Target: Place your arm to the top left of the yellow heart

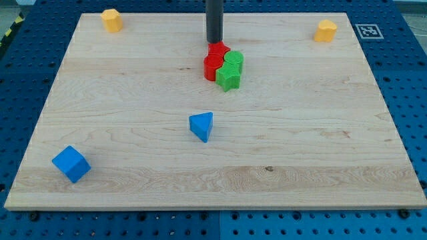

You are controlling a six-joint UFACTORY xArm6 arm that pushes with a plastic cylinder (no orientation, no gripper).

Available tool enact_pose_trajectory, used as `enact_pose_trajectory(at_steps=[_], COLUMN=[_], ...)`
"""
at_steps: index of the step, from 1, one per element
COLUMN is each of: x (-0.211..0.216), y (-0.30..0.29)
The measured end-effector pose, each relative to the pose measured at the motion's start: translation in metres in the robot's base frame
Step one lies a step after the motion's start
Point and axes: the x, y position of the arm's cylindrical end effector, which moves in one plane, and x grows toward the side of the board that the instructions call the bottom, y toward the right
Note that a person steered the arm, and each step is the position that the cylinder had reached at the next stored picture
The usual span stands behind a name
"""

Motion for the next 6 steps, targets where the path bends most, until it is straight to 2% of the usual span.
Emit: enact_pose_trajectory(at_steps=[1, 3, 6], x=[-0.034, -0.058, -0.060], y=[0.029, 0.117, 0.139])
